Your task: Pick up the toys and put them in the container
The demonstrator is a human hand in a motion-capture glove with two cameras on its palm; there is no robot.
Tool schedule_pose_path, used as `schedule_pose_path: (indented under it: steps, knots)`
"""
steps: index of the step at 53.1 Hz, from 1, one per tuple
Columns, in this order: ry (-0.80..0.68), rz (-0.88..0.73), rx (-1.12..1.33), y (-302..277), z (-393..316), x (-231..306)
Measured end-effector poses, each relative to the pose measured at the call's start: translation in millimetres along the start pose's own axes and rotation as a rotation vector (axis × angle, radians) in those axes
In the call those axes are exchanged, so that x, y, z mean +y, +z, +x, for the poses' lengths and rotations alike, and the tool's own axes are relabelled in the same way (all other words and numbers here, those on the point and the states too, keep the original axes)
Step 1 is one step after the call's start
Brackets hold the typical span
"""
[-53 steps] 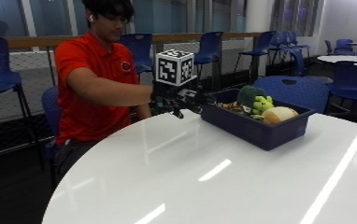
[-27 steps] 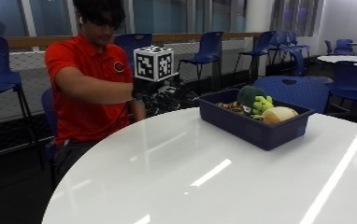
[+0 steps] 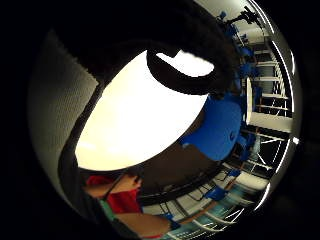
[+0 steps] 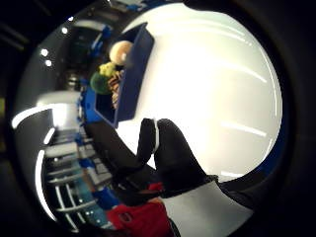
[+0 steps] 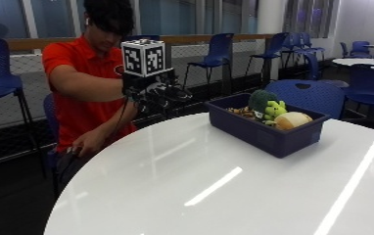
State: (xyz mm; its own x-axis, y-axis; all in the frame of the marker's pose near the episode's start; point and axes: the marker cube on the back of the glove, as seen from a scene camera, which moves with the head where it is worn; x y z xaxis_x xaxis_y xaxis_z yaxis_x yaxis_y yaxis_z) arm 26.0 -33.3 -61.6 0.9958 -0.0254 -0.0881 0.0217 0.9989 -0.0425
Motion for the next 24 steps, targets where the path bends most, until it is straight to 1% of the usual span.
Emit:
schedule_pose_path:
  steps: [10, 24]
  knots:
    - [0.004, 0.008, -0.004, -3, 9, 9]
    - [-0.004, 0.016, 0.003, -3, 7, 4]
